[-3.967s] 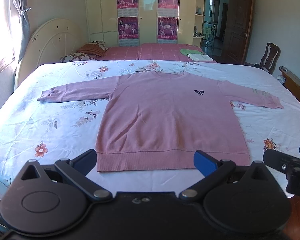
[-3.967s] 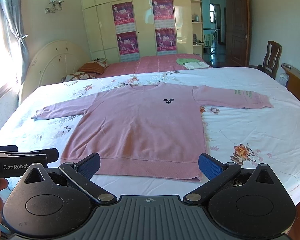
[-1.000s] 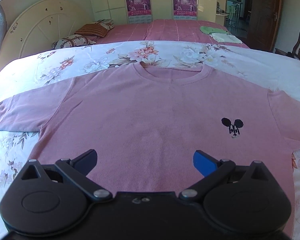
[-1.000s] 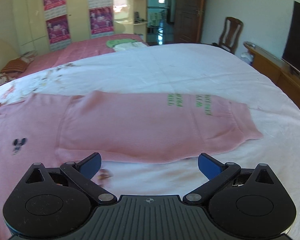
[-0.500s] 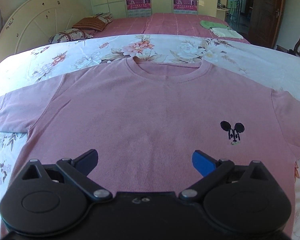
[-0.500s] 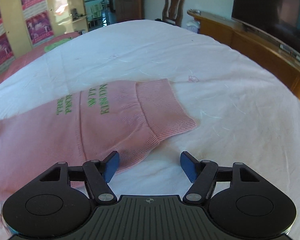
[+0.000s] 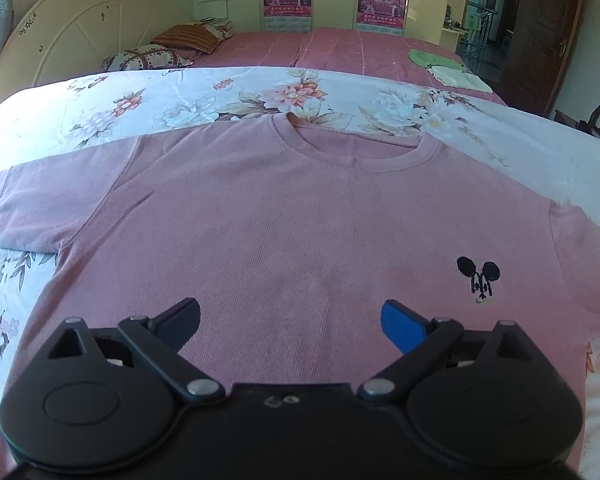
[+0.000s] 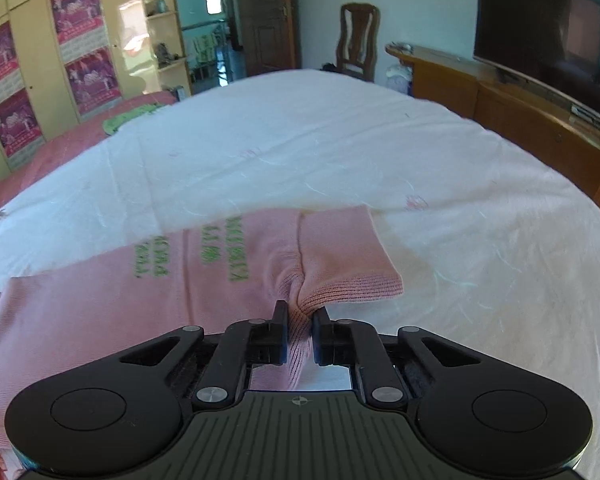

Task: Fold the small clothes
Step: 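Close the right gripper on the sleeve cuff and lift it, then fold the held sleeve across the sweatshirt body with the right gripper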

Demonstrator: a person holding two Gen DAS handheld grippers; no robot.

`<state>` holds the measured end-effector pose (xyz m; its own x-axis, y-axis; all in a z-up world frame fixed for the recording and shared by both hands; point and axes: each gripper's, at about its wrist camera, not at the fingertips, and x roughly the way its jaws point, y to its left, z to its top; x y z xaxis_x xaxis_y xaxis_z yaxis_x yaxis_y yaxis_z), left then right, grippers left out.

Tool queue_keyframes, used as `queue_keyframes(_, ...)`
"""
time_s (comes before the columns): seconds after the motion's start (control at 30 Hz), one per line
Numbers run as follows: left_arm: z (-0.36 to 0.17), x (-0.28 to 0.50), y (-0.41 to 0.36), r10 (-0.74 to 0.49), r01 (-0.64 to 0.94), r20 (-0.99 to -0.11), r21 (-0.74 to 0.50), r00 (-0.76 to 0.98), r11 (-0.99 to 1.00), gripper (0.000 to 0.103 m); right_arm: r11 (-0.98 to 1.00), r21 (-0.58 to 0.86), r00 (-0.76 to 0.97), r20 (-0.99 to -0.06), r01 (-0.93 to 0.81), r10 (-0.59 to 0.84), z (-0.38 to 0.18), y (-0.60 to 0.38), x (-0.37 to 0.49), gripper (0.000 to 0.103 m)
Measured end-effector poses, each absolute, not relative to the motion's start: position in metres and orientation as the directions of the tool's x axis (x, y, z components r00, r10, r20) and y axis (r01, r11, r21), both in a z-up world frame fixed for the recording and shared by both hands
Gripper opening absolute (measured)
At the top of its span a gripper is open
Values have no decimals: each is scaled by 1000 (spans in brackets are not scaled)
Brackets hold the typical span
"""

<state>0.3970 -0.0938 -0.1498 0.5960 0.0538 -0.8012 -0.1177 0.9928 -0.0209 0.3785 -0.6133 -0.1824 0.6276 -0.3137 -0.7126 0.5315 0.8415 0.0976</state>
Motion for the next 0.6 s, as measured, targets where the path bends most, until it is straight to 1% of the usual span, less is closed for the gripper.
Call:
queue_keyframes(0.07,-149,396,-88,31,-115,-797,-49,603,992,93,861,110,655,-697,497,-290,-173,-600,383,10)
queue_keyframes(0.2,-145,395,-77,39,-114,-794,-38,606,993,89,925,90,726,-650,370,-227,-150,-548,403,10)
queue_keyframes(0.37,-139,389,-53,60,-127,-780,-25,623,992,84,984,102,788,-614,145,-53,-136,-451,434,10)
queue_keyframes(0.5,-140,387,-25,65,-140,-771,-31,633,990,78,992,119,775,-622,-48,112,-146,-362,449,10)
queue_keyframes(0.6,-143,392,-7,52,-143,-777,-49,628,989,77,983,131,737,-650,-132,185,-164,-303,455,10)
